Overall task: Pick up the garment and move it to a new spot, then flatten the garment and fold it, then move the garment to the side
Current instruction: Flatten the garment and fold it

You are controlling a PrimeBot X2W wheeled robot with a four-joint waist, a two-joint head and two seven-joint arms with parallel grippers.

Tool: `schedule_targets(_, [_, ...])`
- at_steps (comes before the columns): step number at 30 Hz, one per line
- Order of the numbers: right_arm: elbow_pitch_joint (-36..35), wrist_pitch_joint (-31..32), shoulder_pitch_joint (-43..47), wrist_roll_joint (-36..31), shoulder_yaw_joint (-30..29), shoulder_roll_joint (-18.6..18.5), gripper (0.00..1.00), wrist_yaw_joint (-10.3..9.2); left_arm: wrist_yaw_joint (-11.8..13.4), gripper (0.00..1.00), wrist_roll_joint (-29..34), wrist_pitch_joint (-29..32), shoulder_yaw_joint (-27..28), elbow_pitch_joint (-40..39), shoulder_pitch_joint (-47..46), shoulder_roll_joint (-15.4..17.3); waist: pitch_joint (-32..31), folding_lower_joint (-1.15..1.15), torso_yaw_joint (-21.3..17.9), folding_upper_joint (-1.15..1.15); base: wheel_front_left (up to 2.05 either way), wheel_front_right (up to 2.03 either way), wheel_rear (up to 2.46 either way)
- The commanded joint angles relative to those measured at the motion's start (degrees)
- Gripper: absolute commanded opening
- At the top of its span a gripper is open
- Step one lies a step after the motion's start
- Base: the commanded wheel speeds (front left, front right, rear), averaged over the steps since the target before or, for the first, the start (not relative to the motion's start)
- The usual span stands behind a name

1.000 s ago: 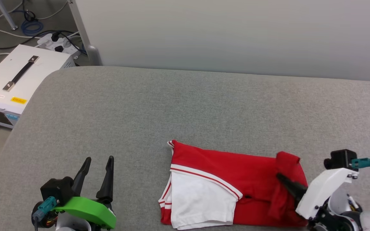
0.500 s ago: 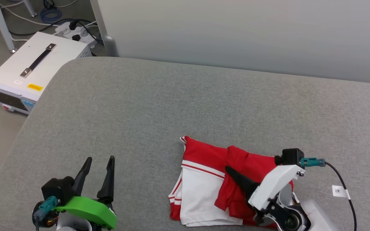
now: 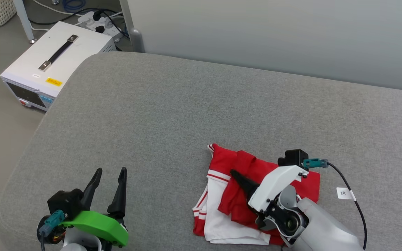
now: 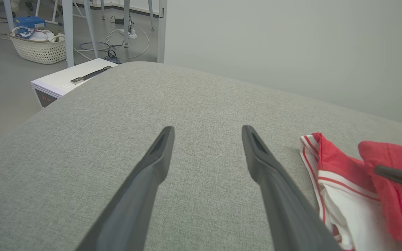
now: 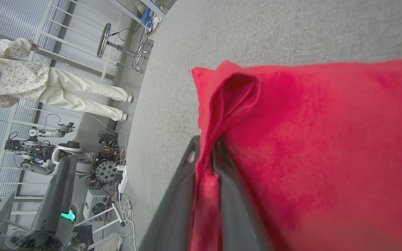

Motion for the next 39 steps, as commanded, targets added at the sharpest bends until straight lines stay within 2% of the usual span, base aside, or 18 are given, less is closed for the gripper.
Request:
schedule_targets(1, [1.01,-0.97,-1.53,1.66,1.5,-0.1,1.0,0.03,-0.16,1.0,-0.43,-0.34,-0.02,0.2,-1.07,0.12,-0.04,0.0,0.03,0.0,0.0,0.0,0.0])
schedule_targets(9, [-0.09,-3.87,-6.21,10.2,12.32,-0.1,1.0,0.03,-0.16,1.0,-0.16,-0.34,0.11,0.48,-0.7,0.2,-1.0,0.0,-0.93,0.0,0.0,0.0,0.0])
schedule_targets(15, [1.74,-6.67,-9.88,13.69,15.95,-0.09,1.0,0.03,-0.16,1.0,-0.04,-0.34,0.39,0.12,0.19,0.09,-1.98,0.0,-3.0,0.0,0.0,0.0,0.0])
schedule_targets(19, [6.58,-10.13,-14.42,9.16,16.4,-1.45,1.0,0.03,-0.16,1.0,-0.03,-0.34,0.49,-0.9,0.52,-0.1,-2.35,0.0,-4.78,0.0,0.0,0.0,0.0])
schedule_targets(27, [10.53,-17.94,-20.41,-8.04,18.48,-13.88,1.0,0.03,-0.16,1.0,-0.29,-0.34,-0.15,-3.26,0.47,-0.74,-2.42,0.0,-7.92,0.0,0.0,0.0,0.0])
schedule_targets(30, [10.64,-18.7,-20.61,-14.01,15.9,-18.17,1.0,0.03,-0.16,1.0,-0.48,-0.34,-0.32,-4.42,0.5,-1.01,-2.35,0.0,-8.93,0.0,0.0,0.0,0.0])
schedule_targets(33, [6.94,-18.77,-19.48,-20.8,9.2,-21.88,1.0,0.03,-0.16,1.0,-0.57,-0.34,-0.33,-5.44,0.62,-1.19,-2.2,0.0,-9.79,0.0,0.0,0.0,0.0])
schedule_targets(36, [0.33,-18.78,-14.15,-29.68,-1.13,-24.68,1.0,0.03,-0.16,1.0,-0.71,-0.34,-0.31,-6.43,0.74,-1.48,-1.99,0.0,-10.42,0.0,0.0,0.0,0.0])
schedule_targets(39, [-7.79,-18.79,-5.99,-37.99,-12.68,-24.6,1.0,0.03,-0.16,1.0,-1.08,-0.34,-0.58,-7.3,0.95,-1.81,-1.78,0.0,-10.82,0.0,0.0,0.0,0.0])
